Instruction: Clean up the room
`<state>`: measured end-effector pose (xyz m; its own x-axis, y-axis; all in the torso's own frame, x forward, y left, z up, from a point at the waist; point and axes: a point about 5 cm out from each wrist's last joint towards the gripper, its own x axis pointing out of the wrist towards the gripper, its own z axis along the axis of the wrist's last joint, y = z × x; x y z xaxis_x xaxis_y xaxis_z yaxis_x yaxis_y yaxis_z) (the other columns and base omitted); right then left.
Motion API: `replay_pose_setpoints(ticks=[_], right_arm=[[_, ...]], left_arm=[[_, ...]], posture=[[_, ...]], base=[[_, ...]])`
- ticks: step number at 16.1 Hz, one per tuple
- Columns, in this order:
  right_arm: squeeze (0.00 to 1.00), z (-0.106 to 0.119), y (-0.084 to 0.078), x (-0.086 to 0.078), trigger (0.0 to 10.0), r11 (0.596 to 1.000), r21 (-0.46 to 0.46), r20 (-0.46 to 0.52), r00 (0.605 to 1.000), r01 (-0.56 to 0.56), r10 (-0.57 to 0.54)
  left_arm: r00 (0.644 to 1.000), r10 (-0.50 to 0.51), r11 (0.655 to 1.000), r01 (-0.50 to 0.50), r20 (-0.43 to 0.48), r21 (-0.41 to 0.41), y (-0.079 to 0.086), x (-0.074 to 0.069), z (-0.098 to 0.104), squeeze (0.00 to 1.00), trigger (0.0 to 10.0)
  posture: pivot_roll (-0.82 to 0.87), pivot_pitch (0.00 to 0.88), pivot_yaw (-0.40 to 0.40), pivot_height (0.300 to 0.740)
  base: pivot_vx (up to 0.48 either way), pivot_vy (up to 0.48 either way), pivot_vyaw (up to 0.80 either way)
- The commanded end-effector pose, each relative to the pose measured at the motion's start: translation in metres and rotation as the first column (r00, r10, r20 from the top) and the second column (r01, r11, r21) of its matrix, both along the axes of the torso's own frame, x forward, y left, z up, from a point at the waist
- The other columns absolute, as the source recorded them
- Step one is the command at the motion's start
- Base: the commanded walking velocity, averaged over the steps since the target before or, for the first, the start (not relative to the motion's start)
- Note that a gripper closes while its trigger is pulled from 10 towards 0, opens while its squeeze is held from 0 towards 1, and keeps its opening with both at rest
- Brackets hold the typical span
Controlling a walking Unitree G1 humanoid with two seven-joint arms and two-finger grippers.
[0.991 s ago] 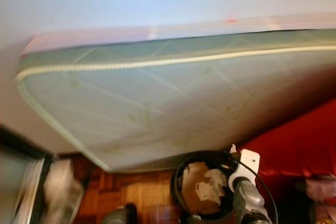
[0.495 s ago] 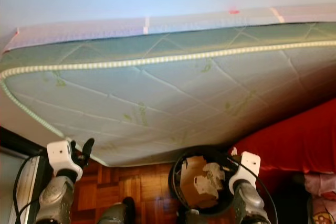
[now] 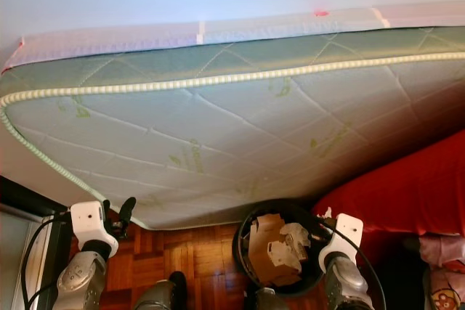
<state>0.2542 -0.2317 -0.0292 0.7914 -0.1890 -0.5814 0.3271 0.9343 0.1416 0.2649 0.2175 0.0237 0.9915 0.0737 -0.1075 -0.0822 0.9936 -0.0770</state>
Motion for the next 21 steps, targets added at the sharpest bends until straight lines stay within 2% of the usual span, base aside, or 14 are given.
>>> replay_pose_setpoints(ticks=[1, 6, 10, 16, 17, 18, 19, 21], right_arm=[[1.0, -0.008, -0.001, -0.01, 10.0, 1.0, 0.019, -0.041, 0.999, 0.018, -0.017], [1.0, -0.013, 0.005, -0.014, 10.0, 0.998, 0.042, -0.071, 0.997, -0.038, 0.041], [1.0, -0.017, 0.009, -0.018, 10.0, 0.996, 0.022, -0.121, 0.988, -0.091, 0.093], [1.0, -0.018, 0.006, -0.021, 10.0, 0.995, 0.02, -0.137, 0.985, -0.099, 0.101], [0.77, -0.017, 0.003, -0.02, 10.0, 0.995, 0.027, -0.128, 0.987, -0.094, 0.097], [0.59, -0.016, 0.002, -0.018, 10.0, 0.995, 0.036, -0.115, 0.989, -0.088, 0.091], [0.0, -0.014, 0.001, -0.017, 10.0, 0.995, 0.045, -0.1, 0.991, -0.087, 0.091], [0.0, -0.012, -0.002, -0.016, 10.0, 0.996, 0.047, -0.085, 0.994, -0.072, 0.075]], left_arm=[[0.999, 0.006, 1.0, -0.006, -0.035, 0.004, 0.003, -0.007, -0.006, 0.0, 10.0], [0.999, -0.006, 1.0, 0.006, -0.042, -0.002, 0.0, -0.005, -0.005, 0.0, 10.0], [0.999, -0.01, 1.0, 0.01, -0.049, -0.001, -0.002, -0.006, -0.006, 0.0, 10.0], [0.998, -0.009, 1.0, 0.009, -0.06, -0.006, -0.003, -0.006, -0.007, 0.0, 10.0], [0.998, -0.01, 1.0, 0.009, -0.061, -0.006, -0.003, -0.006, -0.007, 0.0, 10.0], [0.998, -0.01, 1.0, 0.01, -0.062, -0.007, -0.003, -0.006, -0.008, 0.0, 10.0], [0.998, -0.01, 1.0, 0.01, -0.068, -0.012, -0.004, -0.005, -0.008, 0.0, 10.0], [0.992, -0.007, 1.0, 0.004, -0.127, -0.028, -0.003, -0.009, -0.019, 0.0, 10.0]], posture=[[0.19, 0.291, -0.037, 0.74], [0.18, 0.294, -0.038, 0.74], [0.18, 0.296, -0.04, 0.74], [0.18, 0.298, -0.04, 0.74], [0.18, 0.296, -0.04, 0.74], [0.18, 0.296, -0.04, 0.74], [0.18, 0.293, -0.041, 0.74], [0.18, 0.285, -0.04, 0.74]], base=[[0.0, 0.0, 0.0], [0.0, 0.0, 0.0], [0.0, 0.0, 0.0], [0.0, 0.0, 0.0], [0.0, 0.0, 0.0], [0.0, 0.0, 0.0], [0.0, 0.0, 0.0], [0.0, 0.0, 0.0]])
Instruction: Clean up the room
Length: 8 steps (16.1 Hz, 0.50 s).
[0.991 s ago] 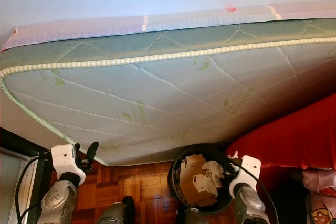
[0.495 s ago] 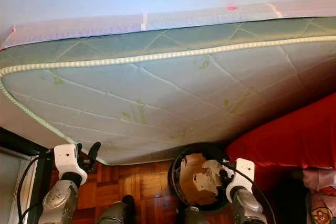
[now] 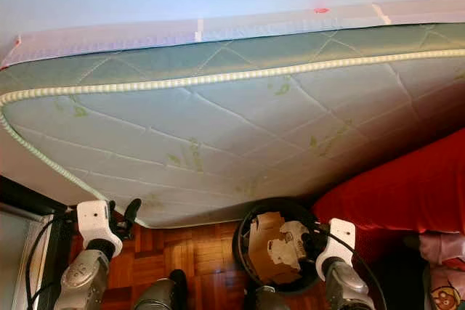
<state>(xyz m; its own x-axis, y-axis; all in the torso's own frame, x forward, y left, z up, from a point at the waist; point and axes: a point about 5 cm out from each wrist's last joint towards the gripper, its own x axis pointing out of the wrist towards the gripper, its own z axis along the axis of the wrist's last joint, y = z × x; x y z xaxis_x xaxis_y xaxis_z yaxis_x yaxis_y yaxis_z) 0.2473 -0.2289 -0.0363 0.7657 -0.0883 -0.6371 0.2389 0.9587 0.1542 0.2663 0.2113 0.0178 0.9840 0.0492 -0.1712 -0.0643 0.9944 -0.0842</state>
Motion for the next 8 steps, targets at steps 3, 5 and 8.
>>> replay_pose_setpoints(ticks=[3, 5, 8], right_arm=[[0.0, -0.011, 0.001, -0.016, 10.0, 0.999, 0.016, -0.011, 0.999, 0.045, -0.045], [0.0, -0.01, 0.007, -0.015, 10.0, 0.999, 0.038, 0.018, 0.999, 0.039, -0.04], [0.0, -0.013, 0.013, -0.017, 10.0, 0.997, 0.054, 0.003, 0.999, 0.047, -0.048]], left_arm=[[0.97, 0.064, 0.998, -0.065, -0.236, 0.002, 0.01, -0.034, -0.044, 0.0, 10.0], [0.949, 0.078, 0.997, -0.082, -0.305, 0.002, 0.013, -0.043, -0.054, 0.0, 10.0], [0.934, 0.086, 0.996, -0.081, -0.347, 0.03, 0.017, -0.044, -0.058, 0.0, 10.0]], posture=[[0.15, 0.19, -0.048, 0.74], [0.16, 0.141, -0.048, 0.74], [0.15, 0.106, -0.035, 0.74]], base=[[0.0, 0.0, 0.0], [0.0, 0.0, 0.0], [0.0, 0.0, 0.0]])
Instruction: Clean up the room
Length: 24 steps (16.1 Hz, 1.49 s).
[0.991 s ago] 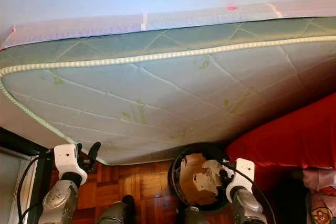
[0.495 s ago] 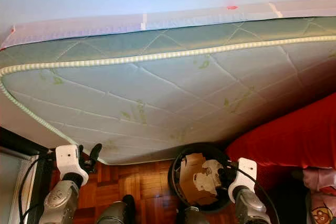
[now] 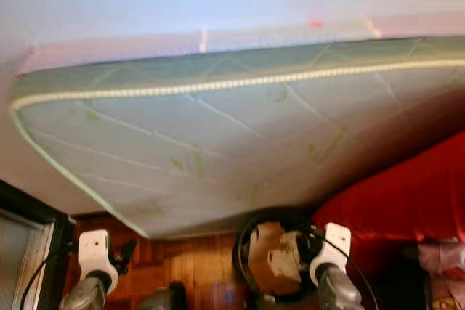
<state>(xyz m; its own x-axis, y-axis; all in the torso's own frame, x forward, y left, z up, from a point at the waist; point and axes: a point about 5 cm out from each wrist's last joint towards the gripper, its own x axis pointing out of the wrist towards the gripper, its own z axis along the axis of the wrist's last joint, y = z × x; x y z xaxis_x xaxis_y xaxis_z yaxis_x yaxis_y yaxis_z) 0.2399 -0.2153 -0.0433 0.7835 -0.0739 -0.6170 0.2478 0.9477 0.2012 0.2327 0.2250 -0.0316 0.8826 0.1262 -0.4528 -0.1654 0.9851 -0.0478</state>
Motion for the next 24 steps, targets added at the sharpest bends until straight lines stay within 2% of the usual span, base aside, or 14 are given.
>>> replay_pose_setpoints(ticks=[1, 4, 7, 9, 13, 18, 24], right_arm=[[0.0, -0.007, -0.002, -0.011, 10.0, 0.998, 0.023, -0.026, 0.998, 0.053, -0.052], [0.0, -0.012, -0.001, -0.018, 10.0, 0.998, 0.032, -0.048, 0.997, 0.057, -0.056], [0.0, -0.021, 0.002, -0.032, 10.0, 0.999, 0.029, -0.105, 0.994, 0.045, -0.041], [0.0, -0.028, 0.003, -0.043, 10.0, 0.998, 0.023, -0.153, 0.987, 0.053, -0.049], [0.0, -0.033, 0.0, -0.052, 10.0, 0.998, 0.014, -0.188, 0.98, 0.066, -0.062], [0.0, -0.033, -0.005, -0.054, 10.0, 0.999, 0.006, -0.21, 0.977, 0.043, -0.04], [0.0, -0.034, 0.0, -0.054, 10.0, 1.0, 0.016, -0.214, 0.977, 0.027, -0.023]], left_arm=[[0.997, -0.003, 1.0, 0.005, -0.077, 0.02, 0.003, -0.012, -0.011, 0.0, 10.0], [0.994, -0.021, 0.999, 0.024, -0.108, 0.024, 0.001, -0.013, -0.014, 0.0, 10.0], [0.988, -0.011, 1.0, 0.013, -0.151, 0.01, 0.001, -0.013, -0.017, 0.0, 10.0], [0.976, -0.027, 1.0, 0.023, -0.218, -0.018, -0.001, -0.022, -0.025, 0.0, 10.0], [0.961, -0.019, 0.999, 0.01, -0.276, -0.036, 0.004, -0.034, -0.032, 0.0, 10.0], [0.926, 0.027, 0.998, -0.048, -0.377, -0.047, 0.01, -0.06, -0.046, 0.0, 10.0], [0.917, 0.025, 0.998, -0.047, -0.399, -0.047, 0.007, -0.069, -0.05, 0.0, 10.0]], posture=[[0.14, 0.082, -0.023, 0.74], [0.12, 0.055, -0.018, 0.74], [0.12, 0.02, -0.014, 0.74], [0.11, 0.011, -0.017, 0.74], [0.11, 0.015, -0.018, 0.74], [0.1, 0.02, -0.018, 0.74], [0.1, 0.011, -0.011, 0.74]], base=[[0.0, 0.0, 0.0], [0.0, 0.0, 0.0], [0.0, 0.0, 0.0], [0.0, 0.0, 0.0], [0.0, 0.0, 0.0], [0.0, 0.0, 0.0], [0.0, 0.0, 0.0]])
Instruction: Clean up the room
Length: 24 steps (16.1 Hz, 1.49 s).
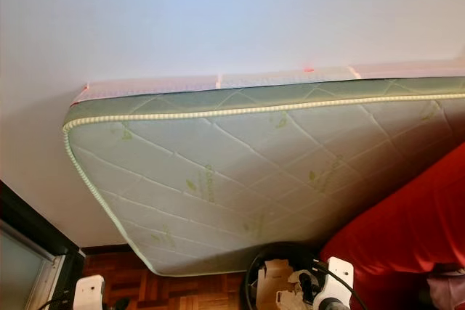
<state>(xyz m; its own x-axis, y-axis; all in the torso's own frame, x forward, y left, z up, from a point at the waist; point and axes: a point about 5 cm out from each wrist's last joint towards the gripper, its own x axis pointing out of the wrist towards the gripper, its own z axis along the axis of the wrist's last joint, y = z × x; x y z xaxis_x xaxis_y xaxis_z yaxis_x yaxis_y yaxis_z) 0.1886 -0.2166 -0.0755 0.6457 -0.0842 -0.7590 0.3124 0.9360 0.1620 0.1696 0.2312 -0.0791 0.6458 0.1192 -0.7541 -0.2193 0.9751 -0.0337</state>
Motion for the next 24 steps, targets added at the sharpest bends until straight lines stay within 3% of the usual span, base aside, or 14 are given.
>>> replay_pose_setpoints(ticks=[1, 14, 24], right_arm=[[0.0, -0.0028, 0.002, -0.0043, 10.0, 1.0, 0.003, -0.022, 1.0, -0.008, 0.008], [0.0, -0.0042, 0.0051, -0.0058, 10.0, 0.999, 0.003, -0.034, 0.999, -0.032, 0.032], [0.0, -0.0043, 0.0061, -0.0052, 10.0, 1.0, 0.004, -0.035, 0.999, -0.018, 0.018]], left_arm=[[0.999, -0.013, 1.0, 0.013, -0.032, 0.001, -0.0042, -0.0062, -0.0042, 0.0, 10.0], [0.998, -0.053, 0.999, 0.054, -0.026, 0.009, -0.0021, -0.003, -0.002, 0.0, 10.0], [0.998, -0.059, 0.998, 0.059, -0.021, 0.008, -0.0002, -0.0013, -0.0008, 0.0, 10.0]], posture=[[0.09, 0.005, -0.011, 0.74], [0.09, 0.0, -0.017, 0.74], [0.09, 0.012, -0.017, 0.74]], base=[[0.0, 0.0, 0.0], [0.0, 0.0, 0.0], [-0.261, 0.0, 0.0]])
